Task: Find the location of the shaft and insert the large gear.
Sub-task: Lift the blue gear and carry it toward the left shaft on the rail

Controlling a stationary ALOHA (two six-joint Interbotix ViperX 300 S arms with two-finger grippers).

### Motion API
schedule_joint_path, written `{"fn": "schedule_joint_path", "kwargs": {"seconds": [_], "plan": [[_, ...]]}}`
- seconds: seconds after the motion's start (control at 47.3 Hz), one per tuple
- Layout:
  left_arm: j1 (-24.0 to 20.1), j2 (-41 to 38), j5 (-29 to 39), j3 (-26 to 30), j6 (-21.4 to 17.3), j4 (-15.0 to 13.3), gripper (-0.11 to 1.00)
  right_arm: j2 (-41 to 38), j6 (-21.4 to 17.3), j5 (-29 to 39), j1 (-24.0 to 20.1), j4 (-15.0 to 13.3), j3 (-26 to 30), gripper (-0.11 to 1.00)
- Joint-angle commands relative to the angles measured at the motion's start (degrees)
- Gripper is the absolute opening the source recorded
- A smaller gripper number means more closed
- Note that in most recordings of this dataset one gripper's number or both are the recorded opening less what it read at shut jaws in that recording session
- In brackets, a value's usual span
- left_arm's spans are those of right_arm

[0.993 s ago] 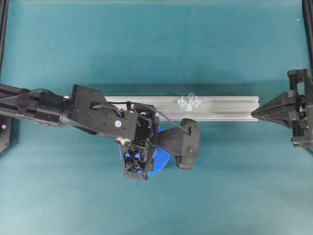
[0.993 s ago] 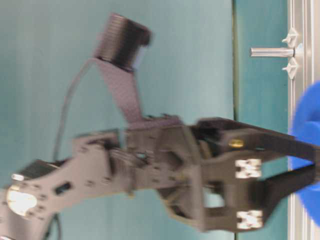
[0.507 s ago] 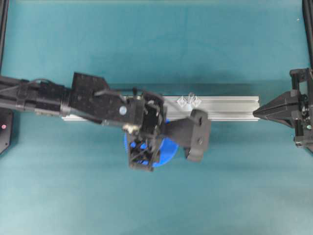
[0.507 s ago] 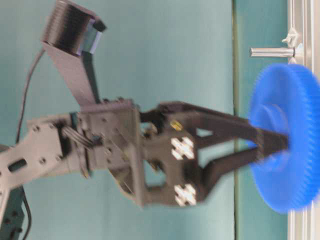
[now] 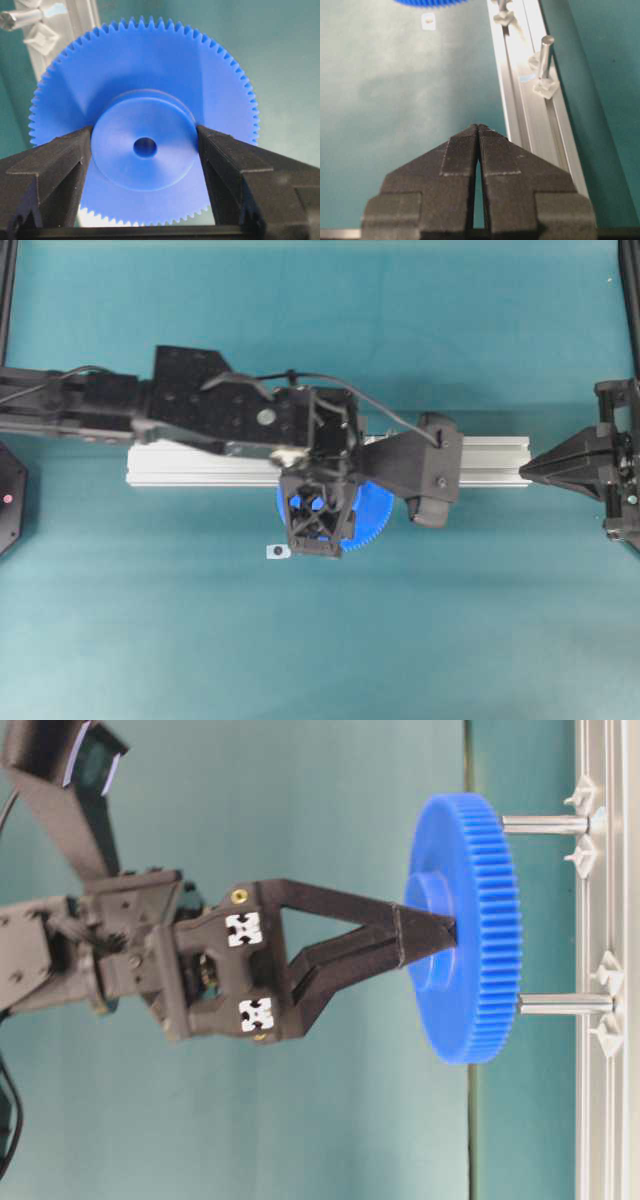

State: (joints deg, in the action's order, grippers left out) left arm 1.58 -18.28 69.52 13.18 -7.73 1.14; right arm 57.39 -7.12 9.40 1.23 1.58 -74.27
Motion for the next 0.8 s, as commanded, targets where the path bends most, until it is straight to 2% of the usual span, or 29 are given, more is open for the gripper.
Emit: {"fn": "schedule_joint_path", "kwargs": {"seconds": [0.0, 0.55, 0.782], "plan": [[0.1, 0.6, 0.4, 4.0, -1.3, 0.2, 0.71, -0.3, -0.5, -0.4, 0.1, 0.0, 0.6, 0.01], [-4.3, -5.4, 1.4, 15.4, -3.0, 0.2, 0.71, 0.3, -0.5, -0.3, 0.4, 0.0, 0.4, 0.01], [-5.4, -9.2, 5.0, 20.1, -3.2, 0.2, 0.71, 0.9, -0.4, 0.4, 1.1, -0.1, 0.4, 0.01]]}}
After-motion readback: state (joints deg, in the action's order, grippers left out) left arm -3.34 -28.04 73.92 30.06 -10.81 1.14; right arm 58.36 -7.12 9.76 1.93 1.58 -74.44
